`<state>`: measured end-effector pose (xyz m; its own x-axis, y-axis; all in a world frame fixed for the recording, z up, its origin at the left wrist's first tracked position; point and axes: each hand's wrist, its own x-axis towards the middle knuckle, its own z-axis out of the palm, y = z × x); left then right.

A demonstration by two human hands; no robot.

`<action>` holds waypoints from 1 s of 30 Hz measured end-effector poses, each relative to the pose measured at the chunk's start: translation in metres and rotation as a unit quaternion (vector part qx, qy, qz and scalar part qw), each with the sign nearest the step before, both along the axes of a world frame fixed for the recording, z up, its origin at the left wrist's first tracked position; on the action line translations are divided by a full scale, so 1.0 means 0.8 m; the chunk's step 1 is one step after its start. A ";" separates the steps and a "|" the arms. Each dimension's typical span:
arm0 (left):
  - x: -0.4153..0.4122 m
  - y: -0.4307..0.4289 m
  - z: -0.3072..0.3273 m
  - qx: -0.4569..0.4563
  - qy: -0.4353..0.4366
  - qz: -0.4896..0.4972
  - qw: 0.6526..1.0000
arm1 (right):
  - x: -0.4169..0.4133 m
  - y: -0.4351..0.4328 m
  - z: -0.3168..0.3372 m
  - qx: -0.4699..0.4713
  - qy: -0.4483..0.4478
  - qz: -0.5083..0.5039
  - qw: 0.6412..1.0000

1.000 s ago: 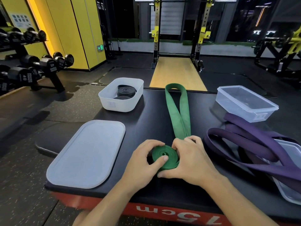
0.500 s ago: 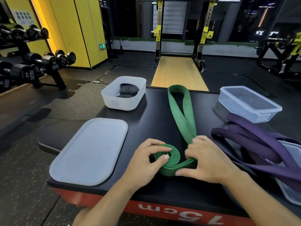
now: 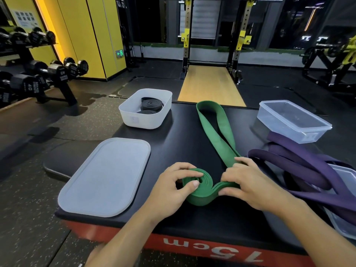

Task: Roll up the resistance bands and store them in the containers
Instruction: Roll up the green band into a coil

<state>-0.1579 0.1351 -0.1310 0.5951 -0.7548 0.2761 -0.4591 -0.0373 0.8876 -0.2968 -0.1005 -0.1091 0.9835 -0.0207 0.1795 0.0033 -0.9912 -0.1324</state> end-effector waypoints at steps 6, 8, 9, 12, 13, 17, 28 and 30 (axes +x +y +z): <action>0.002 0.002 0.001 0.003 0.002 -0.008 1.000 | 0.020 0.001 0.009 -0.007 0.014 0.009 1.000; 0.000 0.004 0.002 0.004 0.013 -0.010 1.000 | 0.025 0.001 0.012 0.011 0.028 0.008 1.000; -0.001 0.005 0.004 0.007 0.025 -0.011 1.000 | 0.026 0.002 0.013 0.025 0.036 0.008 0.999; -0.003 0.006 0.006 0.015 0.040 -0.012 0.999 | 0.019 0.008 0.013 0.064 0.047 0.016 0.997; -0.002 0.005 0.006 0.015 0.038 -0.010 0.999 | 0.016 0.011 0.012 0.070 0.048 0.017 0.996; -0.002 0.004 0.006 -0.007 0.056 -0.003 0.998 | 0.013 0.020 0.017 0.122 0.078 0.020 0.989; 0.000 -0.002 0.001 -0.025 0.089 -0.010 0.996 | 0.037 0.029 0.049 0.201 0.217 0.064 0.953; 0.000 -0.002 0.001 -0.021 0.070 0.008 0.997 | 0.039 0.031 0.054 0.203 0.214 0.059 0.954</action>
<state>-0.1581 0.1339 -0.1305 0.6417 -0.7346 0.2206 -0.3308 -0.0055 0.9437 -0.2654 -0.0759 -0.0663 0.9646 0.1127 -0.2384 -0.0287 -0.8539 -0.5197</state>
